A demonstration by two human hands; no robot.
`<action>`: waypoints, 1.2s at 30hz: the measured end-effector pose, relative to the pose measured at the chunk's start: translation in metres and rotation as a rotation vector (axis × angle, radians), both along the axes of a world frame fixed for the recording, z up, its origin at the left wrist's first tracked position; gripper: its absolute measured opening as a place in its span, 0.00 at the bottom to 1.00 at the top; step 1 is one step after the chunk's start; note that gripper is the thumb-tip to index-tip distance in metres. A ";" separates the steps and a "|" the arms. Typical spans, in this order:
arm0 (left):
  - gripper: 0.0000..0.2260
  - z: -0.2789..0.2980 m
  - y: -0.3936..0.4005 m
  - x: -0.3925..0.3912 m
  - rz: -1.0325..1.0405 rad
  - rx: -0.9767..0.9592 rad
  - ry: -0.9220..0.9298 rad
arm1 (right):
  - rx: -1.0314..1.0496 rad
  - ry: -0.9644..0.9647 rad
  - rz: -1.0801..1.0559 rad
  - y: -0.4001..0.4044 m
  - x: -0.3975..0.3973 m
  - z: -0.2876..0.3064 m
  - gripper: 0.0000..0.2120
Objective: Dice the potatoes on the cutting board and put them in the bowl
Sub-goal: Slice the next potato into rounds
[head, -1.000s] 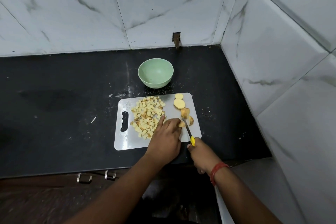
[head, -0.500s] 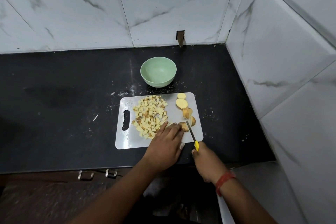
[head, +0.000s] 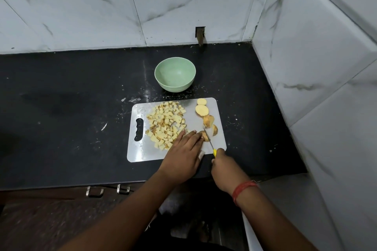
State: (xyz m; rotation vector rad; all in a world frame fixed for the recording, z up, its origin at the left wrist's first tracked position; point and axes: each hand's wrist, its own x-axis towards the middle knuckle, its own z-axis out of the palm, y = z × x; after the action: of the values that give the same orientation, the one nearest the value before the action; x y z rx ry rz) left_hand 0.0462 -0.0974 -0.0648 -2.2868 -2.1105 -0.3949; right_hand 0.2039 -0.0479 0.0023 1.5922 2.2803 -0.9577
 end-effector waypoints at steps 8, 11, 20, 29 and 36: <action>0.21 -0.006 0.001 -0.010 -0.010 0.039 0.002 | -0.071 -0.074 0.052 0.017 -0.016 0.013 0.15; 0.22 -0.004 0.004 -0.010 0.012 0.054 0.005 | -0.057 -0.065 0.054 0.017 -0.013 0.012 0.15; 0.23 -0.006 0.005 -0.007 -0.011 0.053 0.043 | -0.005 -0.085 0.063 0.013 -0.007 0.008 0.14; 0.23 -0.007 0.006 -0.006 -0.009 0.054 0.049 | -0.048 -0.124 0.042 0.016 -0.017 0.007 0.15; 0.24 -0.005 0.006 -0.005 0.010 0.036 0.061 | -0.040 -0.161 0.059 0.014 -0.019 0.003 0.20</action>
State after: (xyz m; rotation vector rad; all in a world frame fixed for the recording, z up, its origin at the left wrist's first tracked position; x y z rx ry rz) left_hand 0.0408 -0.0909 -0.0701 -2.2385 -2.0686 -0.3549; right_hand 0.1850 -0.0340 0.0049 1.5180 2.1729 -0.8248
